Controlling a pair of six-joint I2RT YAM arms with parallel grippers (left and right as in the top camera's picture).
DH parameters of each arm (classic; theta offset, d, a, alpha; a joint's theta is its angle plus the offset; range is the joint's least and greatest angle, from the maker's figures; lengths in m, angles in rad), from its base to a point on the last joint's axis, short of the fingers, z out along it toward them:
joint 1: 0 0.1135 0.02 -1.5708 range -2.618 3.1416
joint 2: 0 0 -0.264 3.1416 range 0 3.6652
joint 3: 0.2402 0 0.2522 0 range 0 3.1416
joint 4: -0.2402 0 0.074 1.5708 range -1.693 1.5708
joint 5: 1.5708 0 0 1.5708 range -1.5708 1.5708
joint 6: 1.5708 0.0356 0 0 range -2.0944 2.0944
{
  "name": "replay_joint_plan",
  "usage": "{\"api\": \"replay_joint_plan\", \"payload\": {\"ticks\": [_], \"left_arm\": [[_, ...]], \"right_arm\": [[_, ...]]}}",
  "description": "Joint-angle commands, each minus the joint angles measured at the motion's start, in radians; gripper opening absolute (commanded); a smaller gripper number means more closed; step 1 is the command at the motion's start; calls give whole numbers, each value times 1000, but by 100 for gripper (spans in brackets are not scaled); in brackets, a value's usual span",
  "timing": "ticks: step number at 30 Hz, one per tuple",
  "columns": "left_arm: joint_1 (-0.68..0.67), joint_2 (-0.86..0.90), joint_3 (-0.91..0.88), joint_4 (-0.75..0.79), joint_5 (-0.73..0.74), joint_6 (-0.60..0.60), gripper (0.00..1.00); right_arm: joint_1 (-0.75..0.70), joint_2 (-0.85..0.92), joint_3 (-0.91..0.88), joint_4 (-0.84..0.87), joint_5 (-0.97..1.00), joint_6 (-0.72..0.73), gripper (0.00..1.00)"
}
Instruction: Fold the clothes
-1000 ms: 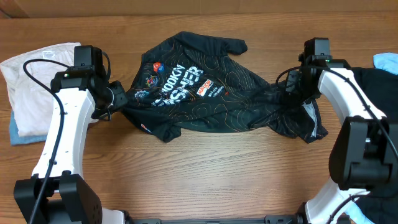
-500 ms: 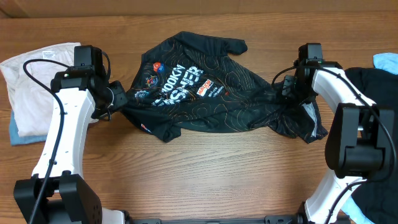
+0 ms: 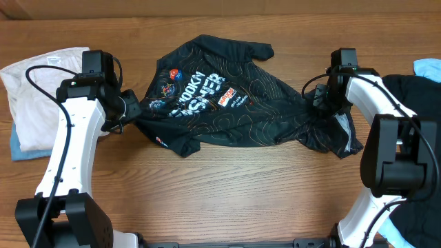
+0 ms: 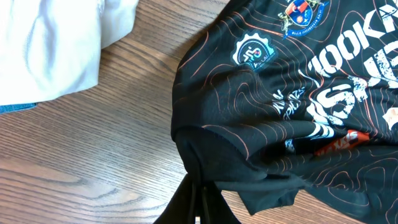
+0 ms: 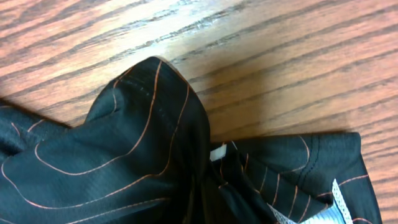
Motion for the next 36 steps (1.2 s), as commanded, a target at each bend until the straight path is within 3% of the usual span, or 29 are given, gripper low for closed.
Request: {"api": "replay_joint_plan", "payload": {"ticks": [1,14,26,36], "left_arm": [[-7,0,4,5,-3,23,5],[-7,0,4,8,0,23,4],[-7,-3,35,30,103,72,4],[-7,-42,325,-97,178,151,4]], "right_arm": [[-5,-50,11,4,21,5,4],[-5,-145,11,-73,38,17,4],[-5,-251,11,-156,38,18,4],[-5,-498,87,-270,39,16,4]]}}
